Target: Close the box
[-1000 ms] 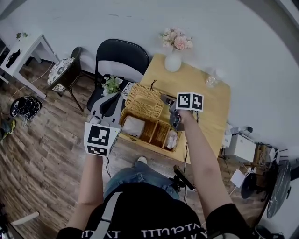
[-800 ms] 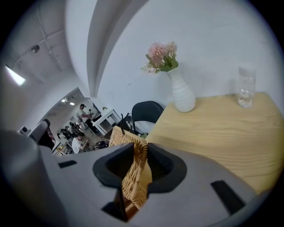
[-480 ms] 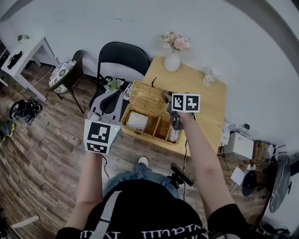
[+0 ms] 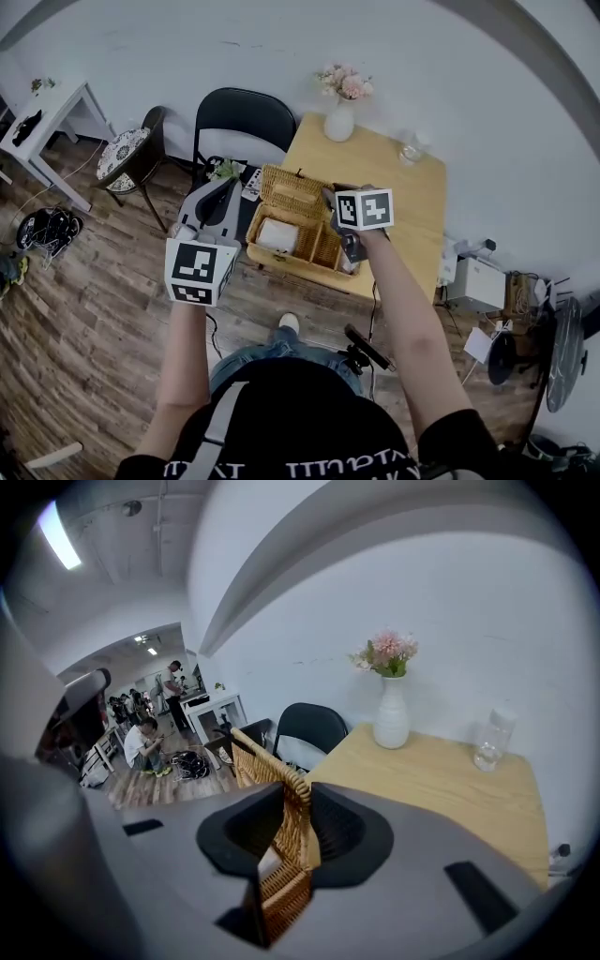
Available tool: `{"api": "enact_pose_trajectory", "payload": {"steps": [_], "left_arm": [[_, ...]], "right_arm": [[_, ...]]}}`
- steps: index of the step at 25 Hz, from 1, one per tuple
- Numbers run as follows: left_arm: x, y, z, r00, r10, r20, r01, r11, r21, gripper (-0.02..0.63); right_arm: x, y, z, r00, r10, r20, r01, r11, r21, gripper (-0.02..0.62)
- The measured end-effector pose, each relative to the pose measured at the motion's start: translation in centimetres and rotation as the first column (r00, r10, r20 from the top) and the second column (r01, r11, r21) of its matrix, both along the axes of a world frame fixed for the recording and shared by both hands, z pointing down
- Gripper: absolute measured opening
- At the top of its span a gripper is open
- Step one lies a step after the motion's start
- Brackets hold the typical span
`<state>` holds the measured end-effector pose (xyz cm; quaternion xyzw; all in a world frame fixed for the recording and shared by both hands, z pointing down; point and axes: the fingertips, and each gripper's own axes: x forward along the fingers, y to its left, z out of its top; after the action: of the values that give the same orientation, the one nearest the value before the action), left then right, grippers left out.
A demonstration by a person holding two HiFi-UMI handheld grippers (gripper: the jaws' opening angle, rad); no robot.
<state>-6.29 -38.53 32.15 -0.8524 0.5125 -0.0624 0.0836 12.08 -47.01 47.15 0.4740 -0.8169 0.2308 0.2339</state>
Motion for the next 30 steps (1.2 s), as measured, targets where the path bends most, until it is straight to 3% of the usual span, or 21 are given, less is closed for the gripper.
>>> {"api": "enact_pose_trajectory", "payload": {"steps": [12,17,30], "left_arm": [[-2.0,2.9,0.6,0.999,0.001,-0.036,-0.001,1.0,-0.021,0.014],[-2.2,3.8,0.9,0.999,0.007,-0.052,-0.008,0.999,-0.031,0.012],[-1.3,5.2,4.0,0.998,0.029,-0.059,-0.034,0.995,-0.092,0.014]], "right_arm": [[-2.0,4.6,-0.1,0.988,-0.091,-0.124,0.096,0.995,0.038,0.103],[-2.8,6.8,0.3,0.98,-0.148,-0.13,0.151,0.988,0.017,0.112],[-4.6,11.5,4.1,0.915,-0.345,-0.211,0.337,0.939,-0.074,0.163]]}}
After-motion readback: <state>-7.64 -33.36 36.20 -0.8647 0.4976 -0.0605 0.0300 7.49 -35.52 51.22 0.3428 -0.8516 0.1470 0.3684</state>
